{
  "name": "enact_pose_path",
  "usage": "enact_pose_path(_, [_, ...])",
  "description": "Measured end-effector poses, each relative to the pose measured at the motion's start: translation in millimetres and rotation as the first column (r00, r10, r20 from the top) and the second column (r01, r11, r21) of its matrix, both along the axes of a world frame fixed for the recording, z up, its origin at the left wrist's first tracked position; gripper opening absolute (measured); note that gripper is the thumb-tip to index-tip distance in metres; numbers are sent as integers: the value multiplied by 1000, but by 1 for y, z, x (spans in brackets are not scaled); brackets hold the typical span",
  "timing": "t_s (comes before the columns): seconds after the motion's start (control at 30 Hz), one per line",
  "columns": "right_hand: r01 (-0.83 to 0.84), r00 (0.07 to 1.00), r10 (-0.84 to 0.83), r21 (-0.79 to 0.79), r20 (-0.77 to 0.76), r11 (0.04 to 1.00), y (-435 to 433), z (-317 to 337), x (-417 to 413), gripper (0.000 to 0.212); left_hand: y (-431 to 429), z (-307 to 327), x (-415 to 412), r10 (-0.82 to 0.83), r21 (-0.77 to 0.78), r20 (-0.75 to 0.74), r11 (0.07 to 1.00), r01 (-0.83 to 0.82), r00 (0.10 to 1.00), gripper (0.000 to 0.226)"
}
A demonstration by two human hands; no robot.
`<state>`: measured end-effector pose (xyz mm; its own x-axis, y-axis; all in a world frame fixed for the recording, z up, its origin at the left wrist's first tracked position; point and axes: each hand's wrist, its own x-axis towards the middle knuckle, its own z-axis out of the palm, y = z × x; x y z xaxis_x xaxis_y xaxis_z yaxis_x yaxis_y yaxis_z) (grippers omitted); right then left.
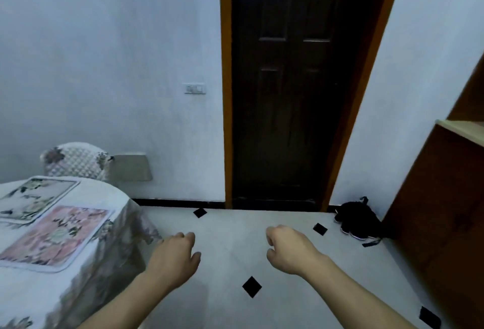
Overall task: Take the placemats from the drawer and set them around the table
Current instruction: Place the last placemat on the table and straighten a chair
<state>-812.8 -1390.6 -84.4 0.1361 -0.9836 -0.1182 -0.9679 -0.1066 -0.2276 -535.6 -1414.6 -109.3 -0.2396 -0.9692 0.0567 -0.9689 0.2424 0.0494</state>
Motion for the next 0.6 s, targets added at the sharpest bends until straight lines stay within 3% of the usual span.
enact_pose_path(0.13, [-161, 986, 162, -21, 37, 987, -116, -15, 14, 7, -68, -12, 20, 182, 25, 28, 983, -183, 983, 30])
enact_pose_path(0.27, [-370, 928, 371, -34, 42, 928, -228, -23, 45, 9, -107, -21, 47, 418, 58, 11, 907, -418, 908, 29])
enact_pose_path(0.5, [-691, 721, 689, -1, 65, 723, -348, -13, 153, 11, -115, -19, 103, 740, 97, 5, 670, -736, 673, 31])
enact_pose_path(0.6, [-763, 644, 759, 5, 96, 646, -376, -11, 206, 21, -121, -25, 136, 829, 62, 83, 549, -834, 552, 30])
